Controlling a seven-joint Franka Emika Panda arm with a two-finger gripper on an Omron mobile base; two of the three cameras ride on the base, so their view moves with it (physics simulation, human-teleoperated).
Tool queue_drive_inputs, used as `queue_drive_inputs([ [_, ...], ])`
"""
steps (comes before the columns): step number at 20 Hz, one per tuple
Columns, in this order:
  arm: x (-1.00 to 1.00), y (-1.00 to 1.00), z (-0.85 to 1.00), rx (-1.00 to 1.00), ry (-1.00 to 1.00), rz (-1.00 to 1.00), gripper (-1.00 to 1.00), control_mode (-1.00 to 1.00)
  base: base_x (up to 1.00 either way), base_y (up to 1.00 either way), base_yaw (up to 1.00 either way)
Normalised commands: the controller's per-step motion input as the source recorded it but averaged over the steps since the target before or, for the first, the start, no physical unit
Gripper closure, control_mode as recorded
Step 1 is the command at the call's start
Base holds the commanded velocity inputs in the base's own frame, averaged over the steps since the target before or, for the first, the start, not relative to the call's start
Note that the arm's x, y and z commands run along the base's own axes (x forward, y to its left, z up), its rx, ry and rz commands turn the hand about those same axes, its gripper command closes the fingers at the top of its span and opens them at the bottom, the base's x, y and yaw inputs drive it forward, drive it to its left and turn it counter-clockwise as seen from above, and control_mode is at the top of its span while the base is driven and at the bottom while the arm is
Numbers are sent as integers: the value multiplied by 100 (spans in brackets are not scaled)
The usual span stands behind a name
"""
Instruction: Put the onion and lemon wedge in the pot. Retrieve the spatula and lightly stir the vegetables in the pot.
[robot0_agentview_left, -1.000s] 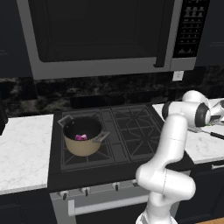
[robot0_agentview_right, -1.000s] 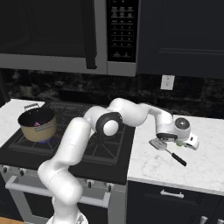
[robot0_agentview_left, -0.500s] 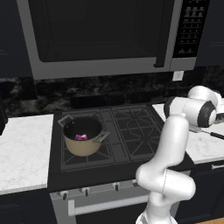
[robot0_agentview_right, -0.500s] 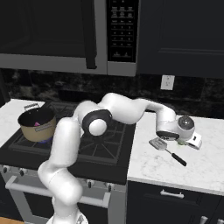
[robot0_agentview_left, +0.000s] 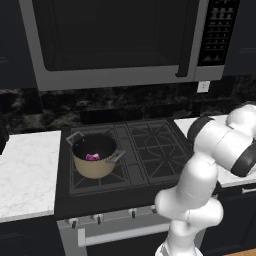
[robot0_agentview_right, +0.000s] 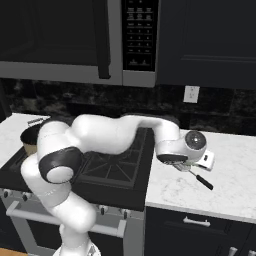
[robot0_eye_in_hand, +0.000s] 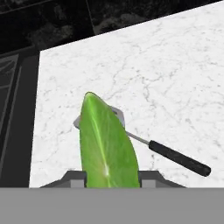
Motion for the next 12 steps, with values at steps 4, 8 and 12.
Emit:
queue_drive_inputs([
  [4, -32, 100, 36, 0, 5, 4, 100, -100, 0, 0, 0],
  [8, -13, 100, 19, 0, 5, 4, 100, -100, 0, 0, 0],
  [12, 0, 100, 8, 0, 10, 2, 100, -100, 0, 0, 0],
])
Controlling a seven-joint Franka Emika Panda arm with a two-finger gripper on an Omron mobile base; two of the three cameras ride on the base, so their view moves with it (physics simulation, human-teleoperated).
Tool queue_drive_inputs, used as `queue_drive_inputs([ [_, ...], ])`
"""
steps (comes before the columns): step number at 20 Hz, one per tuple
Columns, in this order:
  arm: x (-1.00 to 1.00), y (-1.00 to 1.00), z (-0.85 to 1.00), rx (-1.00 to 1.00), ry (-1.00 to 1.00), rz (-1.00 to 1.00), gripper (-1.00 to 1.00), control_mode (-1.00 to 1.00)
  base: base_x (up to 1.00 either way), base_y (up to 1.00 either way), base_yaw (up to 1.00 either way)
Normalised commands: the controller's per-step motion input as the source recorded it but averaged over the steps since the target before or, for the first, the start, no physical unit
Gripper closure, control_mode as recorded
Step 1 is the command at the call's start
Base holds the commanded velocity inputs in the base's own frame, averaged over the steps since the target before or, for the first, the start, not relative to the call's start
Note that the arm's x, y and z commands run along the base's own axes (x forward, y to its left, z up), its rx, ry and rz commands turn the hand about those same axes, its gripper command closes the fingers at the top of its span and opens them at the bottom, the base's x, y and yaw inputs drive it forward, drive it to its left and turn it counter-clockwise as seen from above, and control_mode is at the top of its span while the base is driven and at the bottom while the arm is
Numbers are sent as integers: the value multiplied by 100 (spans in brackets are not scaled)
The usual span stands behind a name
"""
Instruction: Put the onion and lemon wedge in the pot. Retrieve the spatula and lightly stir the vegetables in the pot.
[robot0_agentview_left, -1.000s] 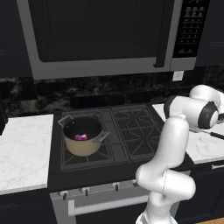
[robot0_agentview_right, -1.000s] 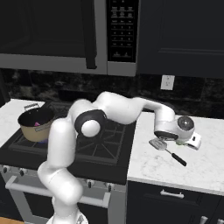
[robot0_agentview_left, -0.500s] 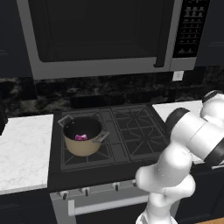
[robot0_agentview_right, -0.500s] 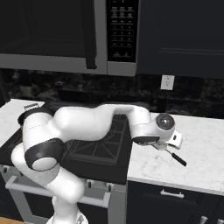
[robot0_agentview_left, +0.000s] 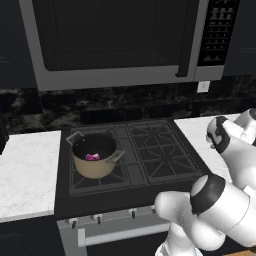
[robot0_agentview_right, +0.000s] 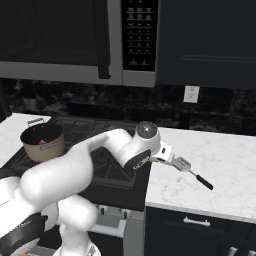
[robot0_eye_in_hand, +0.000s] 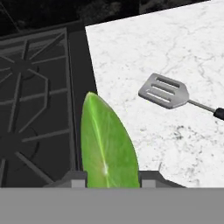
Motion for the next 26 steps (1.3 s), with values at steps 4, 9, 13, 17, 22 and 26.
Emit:
queue_drive_inputs([
  [4, 0, 94, 2, 0, 16, 4, 100, -100, 0, 0, 0],
  [9, -1, 100, 11, 0, 12, 13, 100, -100, 0, 0, 0],
  [13, 0, 100, 6, 0, 8, 19, 100, -100, 0, 0, 0],
  [17, 0, 100, 1, 0, 5, 24, 100, -100, 0, 0, 0],
  [22, 3, 100, 6, 0, 6, 29, 100, -100, 0, 0, 0],
  [26, 27, 100, 28, 0, 2, 34, 100, -100, 0, 0, 0],
])
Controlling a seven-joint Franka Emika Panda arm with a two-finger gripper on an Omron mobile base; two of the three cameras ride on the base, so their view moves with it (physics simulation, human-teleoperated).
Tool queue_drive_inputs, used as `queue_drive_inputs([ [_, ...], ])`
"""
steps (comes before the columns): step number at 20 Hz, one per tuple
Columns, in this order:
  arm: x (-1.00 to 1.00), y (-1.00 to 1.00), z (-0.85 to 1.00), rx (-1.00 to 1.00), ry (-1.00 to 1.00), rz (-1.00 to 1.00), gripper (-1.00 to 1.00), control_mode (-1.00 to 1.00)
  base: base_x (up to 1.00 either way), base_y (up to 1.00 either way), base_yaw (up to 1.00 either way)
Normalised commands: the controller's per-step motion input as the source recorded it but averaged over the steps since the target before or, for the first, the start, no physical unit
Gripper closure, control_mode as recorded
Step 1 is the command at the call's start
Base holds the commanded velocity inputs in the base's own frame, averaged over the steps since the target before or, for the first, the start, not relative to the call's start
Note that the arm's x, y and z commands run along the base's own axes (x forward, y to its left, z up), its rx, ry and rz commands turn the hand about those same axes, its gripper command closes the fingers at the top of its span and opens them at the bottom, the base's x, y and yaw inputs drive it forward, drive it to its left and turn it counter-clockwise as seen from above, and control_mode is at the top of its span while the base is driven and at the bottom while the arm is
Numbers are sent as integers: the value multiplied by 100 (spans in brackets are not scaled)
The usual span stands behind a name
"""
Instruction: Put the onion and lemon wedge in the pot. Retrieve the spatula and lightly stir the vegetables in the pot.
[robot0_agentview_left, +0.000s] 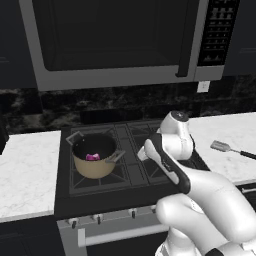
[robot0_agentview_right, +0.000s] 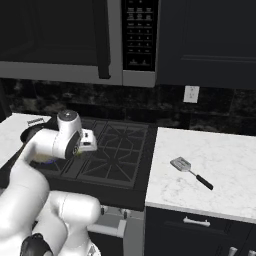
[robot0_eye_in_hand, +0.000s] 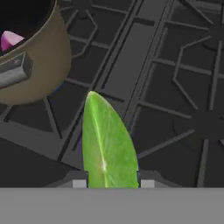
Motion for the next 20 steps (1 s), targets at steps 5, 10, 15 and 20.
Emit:
queue_drive_inputs([
  [5, 32, 98, 61, -2, 0, 27, 100, -100, 0, 0, 0],
  [10, 14, 100, 20, -8, 0, 17, 100, -100, 0, 0, 0],
  [15, 25, 97, 8, -11, -2, 6, 100, -100, 0, 0, 0],
  [20, 60, 58, -4, -8, 0, 0, 100, -100, 0, 0, 0],
])
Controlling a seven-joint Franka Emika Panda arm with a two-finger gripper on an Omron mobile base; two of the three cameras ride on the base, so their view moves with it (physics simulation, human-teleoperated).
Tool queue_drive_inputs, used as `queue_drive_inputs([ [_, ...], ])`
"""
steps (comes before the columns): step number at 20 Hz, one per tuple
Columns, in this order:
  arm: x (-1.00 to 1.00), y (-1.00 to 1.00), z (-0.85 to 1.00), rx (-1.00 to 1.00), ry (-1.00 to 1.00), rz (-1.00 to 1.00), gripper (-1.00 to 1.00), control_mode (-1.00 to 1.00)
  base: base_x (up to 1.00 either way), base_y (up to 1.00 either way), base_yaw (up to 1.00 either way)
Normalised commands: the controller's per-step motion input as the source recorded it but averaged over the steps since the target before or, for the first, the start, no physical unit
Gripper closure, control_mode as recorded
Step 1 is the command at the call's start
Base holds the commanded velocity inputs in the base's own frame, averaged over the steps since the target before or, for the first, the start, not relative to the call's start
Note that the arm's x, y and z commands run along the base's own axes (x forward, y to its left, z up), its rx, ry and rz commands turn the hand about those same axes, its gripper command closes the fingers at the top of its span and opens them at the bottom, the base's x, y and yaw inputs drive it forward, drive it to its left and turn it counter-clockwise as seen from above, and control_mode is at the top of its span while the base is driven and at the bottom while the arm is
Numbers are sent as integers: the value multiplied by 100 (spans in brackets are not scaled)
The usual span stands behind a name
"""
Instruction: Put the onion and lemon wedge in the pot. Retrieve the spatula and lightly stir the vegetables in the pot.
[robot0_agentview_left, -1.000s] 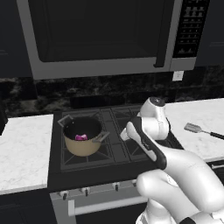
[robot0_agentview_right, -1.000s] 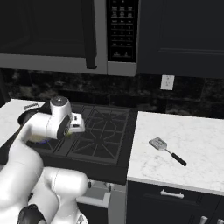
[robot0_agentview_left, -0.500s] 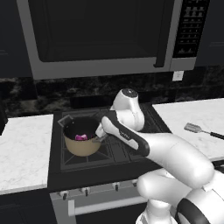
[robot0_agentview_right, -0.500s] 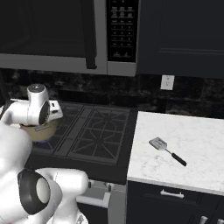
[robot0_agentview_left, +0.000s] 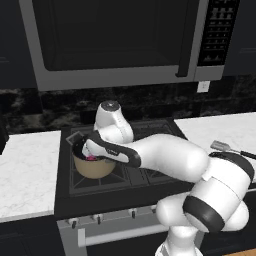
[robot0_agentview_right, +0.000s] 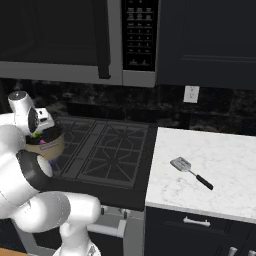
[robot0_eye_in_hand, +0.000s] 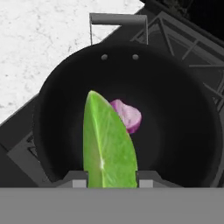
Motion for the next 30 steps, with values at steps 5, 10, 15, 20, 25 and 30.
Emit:
queue_drive_inputs([
  [5, 59, 4, -24, -2, 0, 0, 100, -100, 0, 0, 0],
  [10, 28, 0, -43, -1, 0, 0, 100, -100, 0, 0, 0],
  [15, 15, 0, -26, 0, -1, 0, 100, -100, 0, 0, 0],
  [20, 0, 0, -11, 0, -2, 0, -100, -100, 0, 0, 0],
  [25, -6, -1, 2, 0, -9, 0, -100, -100, 0, 0, 0],
  [30, -54, -8, 30, 0, -19, 0, -100, -100, 0, 0, 0],
])
